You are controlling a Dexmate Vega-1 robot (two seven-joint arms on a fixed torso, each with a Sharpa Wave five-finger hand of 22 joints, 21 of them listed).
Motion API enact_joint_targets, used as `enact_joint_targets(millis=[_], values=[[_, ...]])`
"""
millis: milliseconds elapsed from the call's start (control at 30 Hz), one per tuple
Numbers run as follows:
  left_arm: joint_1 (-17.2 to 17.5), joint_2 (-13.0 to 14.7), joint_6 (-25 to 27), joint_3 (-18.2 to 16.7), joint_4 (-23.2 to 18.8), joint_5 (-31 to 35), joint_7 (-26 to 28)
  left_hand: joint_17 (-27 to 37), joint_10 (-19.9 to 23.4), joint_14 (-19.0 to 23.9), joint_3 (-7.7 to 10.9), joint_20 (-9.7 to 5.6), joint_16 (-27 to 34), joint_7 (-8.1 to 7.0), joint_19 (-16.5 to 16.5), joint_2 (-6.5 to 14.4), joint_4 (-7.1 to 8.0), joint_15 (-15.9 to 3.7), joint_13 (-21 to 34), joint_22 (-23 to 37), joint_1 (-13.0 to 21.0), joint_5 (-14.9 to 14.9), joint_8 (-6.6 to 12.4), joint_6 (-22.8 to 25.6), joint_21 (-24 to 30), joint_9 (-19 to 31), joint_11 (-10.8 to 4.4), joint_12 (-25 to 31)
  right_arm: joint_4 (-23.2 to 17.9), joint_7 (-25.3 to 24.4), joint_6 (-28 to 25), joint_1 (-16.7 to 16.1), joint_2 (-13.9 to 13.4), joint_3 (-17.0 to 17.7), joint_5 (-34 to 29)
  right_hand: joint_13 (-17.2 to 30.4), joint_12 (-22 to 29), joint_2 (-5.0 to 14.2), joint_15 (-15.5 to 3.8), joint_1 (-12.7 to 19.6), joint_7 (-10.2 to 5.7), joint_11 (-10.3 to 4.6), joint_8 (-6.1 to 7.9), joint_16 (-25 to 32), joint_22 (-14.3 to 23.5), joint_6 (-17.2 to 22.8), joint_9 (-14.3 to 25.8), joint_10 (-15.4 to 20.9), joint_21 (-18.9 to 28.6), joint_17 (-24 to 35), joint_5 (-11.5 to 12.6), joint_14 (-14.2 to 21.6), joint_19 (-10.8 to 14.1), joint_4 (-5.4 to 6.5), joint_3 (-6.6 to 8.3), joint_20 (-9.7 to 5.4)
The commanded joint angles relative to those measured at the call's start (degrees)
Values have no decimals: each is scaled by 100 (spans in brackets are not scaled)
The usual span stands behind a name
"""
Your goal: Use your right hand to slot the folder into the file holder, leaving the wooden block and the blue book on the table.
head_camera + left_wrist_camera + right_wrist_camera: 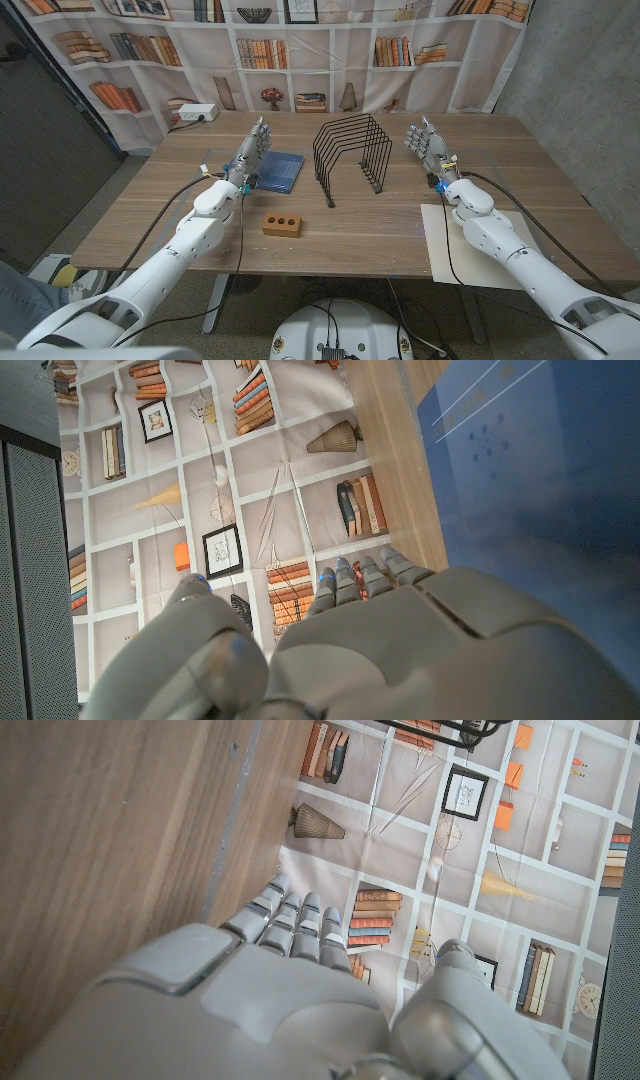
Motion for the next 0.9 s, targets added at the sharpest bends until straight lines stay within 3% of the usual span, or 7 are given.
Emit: enact_joint_targets(millis=[33, 400, 633, 767, 900], values=[[28, 94, 21, -10, -152, -40, -131, 12, -16, -28, 25, -241, 19, 44, -42, 2, -6, -7, 28, 19, 34, 32, 22, 11, 25, 30, -30, 15, -172, -93, -6, -140, -25, 42, 24, 24, 30, -9, -6, 51, -19, 9, 33, 21, 15, 53, 15, 61, 24, 19, 27, 58, 42, -4, 25, -185], [188, 365, 182, -59, -615, 14, -62, 13, 30, 2, 16, -224, 15, 58, -33, 14, -6, -15, 29, 21, 40, 28, 17, 59, 3, 31, -26, 0, -572, -220, 369, -476, -163, 196, -78, 25, 39, 11, -36, 76, -27, -20, 40, 30, 16, 82, 15, 120, 26, 16, 29, 109, 90, -22, 33, -195], [183, 600, 388, -35, -808, 224, 59, 13, 91, 66, 6, -217, 24, 62, 35, 21, -6, -13, 30, 22, 45, 26, 15, 105, 8, 32, -13, -3, -1005, -323, 584, -864, -438, 463, -90, 25, 43, 29, -59, 109, -49, -32, 45, 35, 16, 107, 15, 154, 28, 13, 31, 148, 123, -42, 46, -206], [159, 598, 397, -33, -783, 235, 65, 13, 140, 151, -1, -208, 44, 70, 123, 26, -8, -2, 31, 22, 51, 23, 12, 141, 24, 32, -11, -7, -1141, -241, 753, -1072, -537, 637, 40, 25, 45, 34, -65, 123, -68, -39, 52, 36, 16, 130, 15, 173, 31, 11, 31, 163, 144, -52, 50, -208], [286, 577, 497, -102, -1034, 68, 156, 13, 214, 200, -11, -203, 46, 82, 171, 27, -11, -5, 32, 22, 59, 22, 14, 190, 23, 33, 25, -2, -1237, -121, 837, -1186, -623, 738, 126, 26, 52, 45, -83, 142, -73, -50, 64, 38, 17, 169, 16, 206, 30, 10, 31, 187, 159, -64, 57, -214]])
